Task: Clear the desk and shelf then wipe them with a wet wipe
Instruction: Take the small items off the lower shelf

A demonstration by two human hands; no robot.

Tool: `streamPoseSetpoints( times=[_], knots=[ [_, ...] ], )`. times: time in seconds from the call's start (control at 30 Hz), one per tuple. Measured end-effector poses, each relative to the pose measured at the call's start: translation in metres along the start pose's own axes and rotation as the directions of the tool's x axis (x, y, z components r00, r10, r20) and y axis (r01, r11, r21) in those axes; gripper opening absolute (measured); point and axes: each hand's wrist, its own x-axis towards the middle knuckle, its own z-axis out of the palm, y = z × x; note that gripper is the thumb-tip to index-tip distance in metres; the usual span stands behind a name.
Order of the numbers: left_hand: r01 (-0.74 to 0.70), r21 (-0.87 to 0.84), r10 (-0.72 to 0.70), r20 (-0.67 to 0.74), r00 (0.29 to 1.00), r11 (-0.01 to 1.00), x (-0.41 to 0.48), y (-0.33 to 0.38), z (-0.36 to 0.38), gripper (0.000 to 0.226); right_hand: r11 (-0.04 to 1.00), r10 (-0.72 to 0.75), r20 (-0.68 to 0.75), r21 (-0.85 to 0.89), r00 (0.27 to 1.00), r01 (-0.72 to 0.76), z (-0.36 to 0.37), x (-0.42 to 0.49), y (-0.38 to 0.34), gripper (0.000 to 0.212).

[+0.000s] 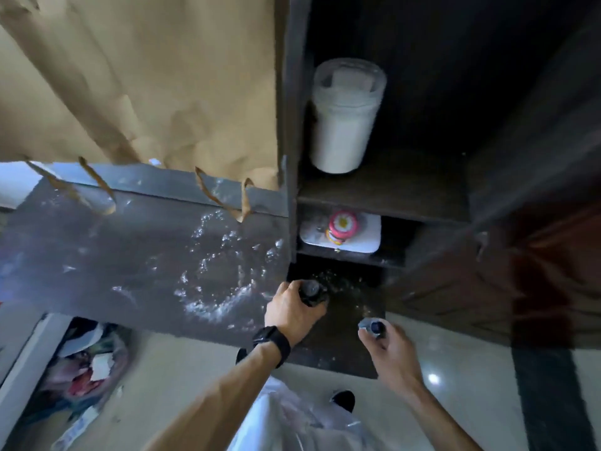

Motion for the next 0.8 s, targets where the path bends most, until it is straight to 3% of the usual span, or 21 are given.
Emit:
streamPoseSetpoints(
  times=[0.2,0.37,0.63,0.8],
  knots=[
    [-0.109,-0.049,0.111,0.031,0.993,0.993,-0.014,0.111,0.079,0.057,0.984,0.178,-0.254,0.051,0.951,-0.17,-0.073,-0.044,0.082,0.035],
    [-0.116,-0.076,0.111,-0.059,0.992,0.99,-0.006,0.162,0.111,0.061,0.968,0.24,-0.333,0.159,0.912,-0.197,-0.09,-0.065,0.12,0.054],
    [-0.014,0.017,0.016,-0.106,0.994,1.0,0.012,0.18,0.135,0.066,0.963,0.24,-0.32,0.197,0.917,-0.183,-0.104,-0.073,0.122,0.027],
    [-0.038,-0.072,0.03,-0.12,0.992,0.997,0.016,0.178,0.143,0.068,0.97,0.215,-0.317,0.182,0.924,-0.163,-0.109,-0.077,0.129,0.02]
  ],
)
